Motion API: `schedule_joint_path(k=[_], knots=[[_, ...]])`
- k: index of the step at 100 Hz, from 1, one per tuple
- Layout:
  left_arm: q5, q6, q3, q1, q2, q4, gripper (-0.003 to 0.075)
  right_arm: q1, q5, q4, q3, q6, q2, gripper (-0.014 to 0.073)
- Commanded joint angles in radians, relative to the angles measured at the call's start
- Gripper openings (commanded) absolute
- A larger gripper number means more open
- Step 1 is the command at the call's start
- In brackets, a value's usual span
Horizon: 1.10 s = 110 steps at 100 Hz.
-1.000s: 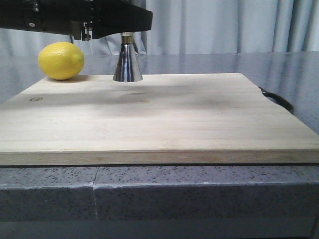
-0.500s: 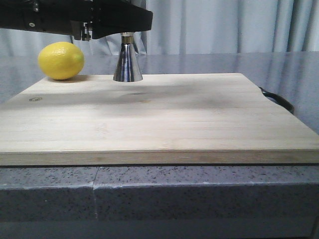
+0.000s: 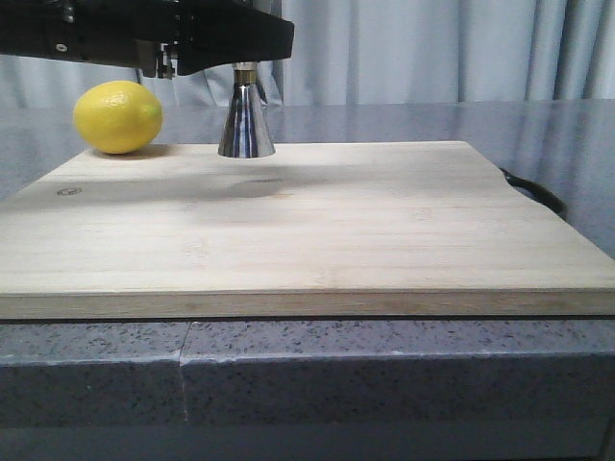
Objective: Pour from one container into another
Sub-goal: 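Tilt the beaker upright with the right gripper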
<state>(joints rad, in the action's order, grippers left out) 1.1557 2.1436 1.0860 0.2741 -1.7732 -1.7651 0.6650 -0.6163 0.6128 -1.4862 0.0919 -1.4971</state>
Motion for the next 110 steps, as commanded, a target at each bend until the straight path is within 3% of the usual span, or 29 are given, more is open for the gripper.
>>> schedule_joint_path(k=[1, 26, 44, 64, 88, 110], knots=[[0.090, 0.000, 0.029, 0.008, 0.038, -0.097, 0.0229, -0.058, 0.069, -0.078, -0.038, -0.018, 0.076, 0.0323], [0.090, 0.000, 0.029, 0.008, 0.038, -0.097, 0.0229, -0.284, 0.120, -0.425, -0.035, -0.018, 0.126, 0.0323], [0.090, 0.000, 0.029, 0.008, 0.038, -0.097, 0.0229, -0.400, 0.147, -0.569, -0.003, -0.008, 0.132, 0.0323], [0.090, 0.000, 0.029, 0.008, 0.038, -0.097, 0.0229, -0.416, 0.351, -0.608, 0.199, -0.008, 0.181, 0.0323], [0.090, 0.000, 0.029, 0.008, 0.038, -0.097, 0.0229, -0.416, 0.678, -0.754, 0.473, -0.008, 0.210, 0.0323], [0.090, 0.000, 0.029, 0.008, 0.038, -0.097, 0.0229, -0.416, 0.828, -0.825, 0.625, -0.034, 0.208, 0.0323]])
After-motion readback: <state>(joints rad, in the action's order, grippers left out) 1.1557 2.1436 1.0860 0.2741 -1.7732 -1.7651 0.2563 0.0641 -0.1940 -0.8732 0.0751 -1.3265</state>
